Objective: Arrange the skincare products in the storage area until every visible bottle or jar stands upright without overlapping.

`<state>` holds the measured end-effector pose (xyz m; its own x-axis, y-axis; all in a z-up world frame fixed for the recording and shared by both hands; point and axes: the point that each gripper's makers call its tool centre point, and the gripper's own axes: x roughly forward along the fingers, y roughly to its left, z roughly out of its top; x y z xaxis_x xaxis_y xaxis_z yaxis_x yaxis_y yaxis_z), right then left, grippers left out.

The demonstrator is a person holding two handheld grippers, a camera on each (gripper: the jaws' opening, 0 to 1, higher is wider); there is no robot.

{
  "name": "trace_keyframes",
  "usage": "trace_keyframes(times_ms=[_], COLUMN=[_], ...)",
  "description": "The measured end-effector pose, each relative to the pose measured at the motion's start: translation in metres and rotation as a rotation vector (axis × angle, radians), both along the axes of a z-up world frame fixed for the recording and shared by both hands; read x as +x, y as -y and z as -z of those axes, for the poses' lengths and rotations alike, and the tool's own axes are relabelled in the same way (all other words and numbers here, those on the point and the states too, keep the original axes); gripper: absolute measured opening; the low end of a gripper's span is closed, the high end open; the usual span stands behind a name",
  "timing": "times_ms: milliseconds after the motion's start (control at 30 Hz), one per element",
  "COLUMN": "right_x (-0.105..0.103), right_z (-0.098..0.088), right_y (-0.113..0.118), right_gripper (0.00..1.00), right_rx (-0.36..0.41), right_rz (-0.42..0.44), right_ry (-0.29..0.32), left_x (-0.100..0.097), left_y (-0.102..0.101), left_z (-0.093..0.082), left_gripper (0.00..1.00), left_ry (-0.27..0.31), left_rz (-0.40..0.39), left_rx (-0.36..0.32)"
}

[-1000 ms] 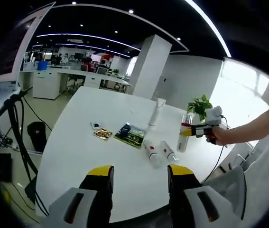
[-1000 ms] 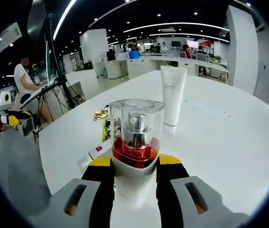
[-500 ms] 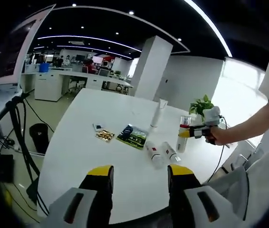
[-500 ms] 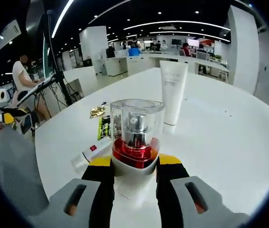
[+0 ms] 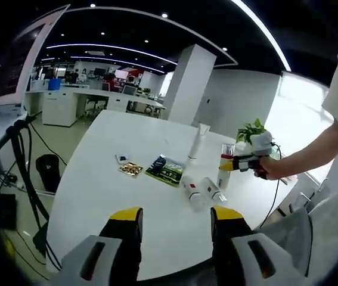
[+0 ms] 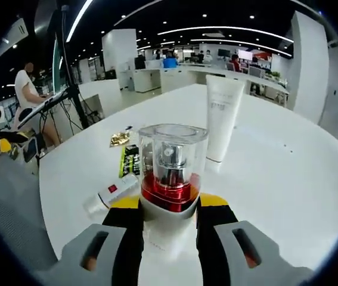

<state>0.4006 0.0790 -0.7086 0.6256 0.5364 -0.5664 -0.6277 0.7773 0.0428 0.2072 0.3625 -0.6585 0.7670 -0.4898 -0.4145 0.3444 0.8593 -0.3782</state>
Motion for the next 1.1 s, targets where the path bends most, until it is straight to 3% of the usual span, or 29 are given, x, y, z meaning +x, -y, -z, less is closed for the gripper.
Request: trace_keyframes(times_ms=[933,1100], right_x=[0.029,0.024], right_z=[0.003,0.0], right_y=[0.01,0.014], right_gripper=[0.31,0.31], right_rx=[0.032,0.053], right_rz=[0.004,0.024], right_ry=[0.074,0.091], left_x=[0.0,0.0], left_y=[0.0,-0.001], left_z=[0.008,0.006], left_gripper=[0.47,0.47], left_ry=[-0.037,-0.036], left_rz=[0.009,0.002], left_rx=[0.02,0.014])
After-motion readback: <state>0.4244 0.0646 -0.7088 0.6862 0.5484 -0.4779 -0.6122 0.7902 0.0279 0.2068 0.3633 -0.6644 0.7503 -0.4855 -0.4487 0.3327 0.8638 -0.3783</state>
